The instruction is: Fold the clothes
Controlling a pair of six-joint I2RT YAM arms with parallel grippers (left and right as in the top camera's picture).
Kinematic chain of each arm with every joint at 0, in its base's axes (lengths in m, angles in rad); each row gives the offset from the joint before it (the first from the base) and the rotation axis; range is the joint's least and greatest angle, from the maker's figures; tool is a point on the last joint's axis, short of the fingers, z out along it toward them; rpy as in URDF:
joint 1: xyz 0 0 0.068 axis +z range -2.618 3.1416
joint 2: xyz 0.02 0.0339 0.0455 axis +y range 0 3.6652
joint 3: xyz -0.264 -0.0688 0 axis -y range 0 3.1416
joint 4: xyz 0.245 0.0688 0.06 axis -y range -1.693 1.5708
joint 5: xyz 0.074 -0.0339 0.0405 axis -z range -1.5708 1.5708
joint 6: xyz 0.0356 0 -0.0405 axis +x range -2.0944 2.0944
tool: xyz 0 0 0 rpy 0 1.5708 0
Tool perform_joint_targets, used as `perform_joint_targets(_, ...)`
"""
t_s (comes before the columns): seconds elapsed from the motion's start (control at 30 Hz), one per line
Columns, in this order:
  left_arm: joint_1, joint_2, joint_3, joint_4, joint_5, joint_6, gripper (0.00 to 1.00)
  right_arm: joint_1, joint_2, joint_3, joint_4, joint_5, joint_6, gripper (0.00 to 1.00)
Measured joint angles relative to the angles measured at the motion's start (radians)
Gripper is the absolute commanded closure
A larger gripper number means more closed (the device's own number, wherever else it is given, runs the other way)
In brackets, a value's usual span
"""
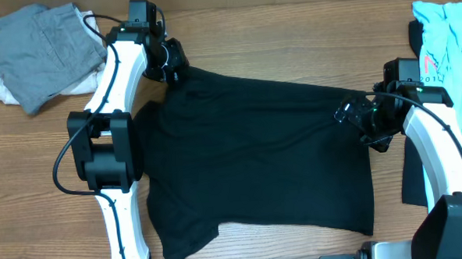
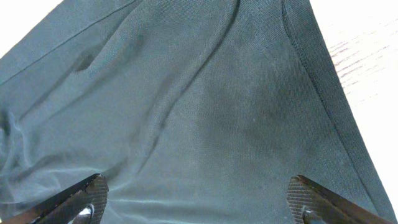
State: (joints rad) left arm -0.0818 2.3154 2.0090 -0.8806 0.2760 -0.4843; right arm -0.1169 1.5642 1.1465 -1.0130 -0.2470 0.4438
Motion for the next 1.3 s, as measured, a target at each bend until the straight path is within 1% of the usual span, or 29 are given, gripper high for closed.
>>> perform_joint_targets(0.13, 0.0, 0.0, 0.0, 0.0, -0.009, -0.109, 0.44, 0.0, 0.0, 0.0, 0.0, 0.0, 0.0, 0.04)
perform_joint_targets(0.37, 0.0, 0.0, 0.0, 0.009, -0.061, -0.267, 0.47, 0.0, 0.0, 0.0, 0.0, 0.0, 0.0, 0.04)
perform_joint_targets(0.67, -0.01, 0.003, 0.0, 0.014, -0.082, -0.37, 0.47, 0.0, 0.0, 0.0, -0.002, 0.0, 0.0, 0.04)
perform_joint_targets(0.87, -0.029, 0.04, 0.0, 0.018, -0.086, -0.411, 0.48, 0.0, 0.0, 0.0, -0.004, 0.0, 0.0, 0.04)
perform_joint_targets(0.97, -0.03, 0.064, 0.0, 0.021, -0.086, -0.426, 0.46, 0.0, 0.0, 0.0, -0.005, 0.0, 0.0, 0.04)
perform_joint_targets(1.3, -0.018, 0.097, 0.0, 0.08, -0.086, -0.426, 0.5, 0.0, 0.0, 0.0, -0.027, 0.028, 0.0, 0.03)
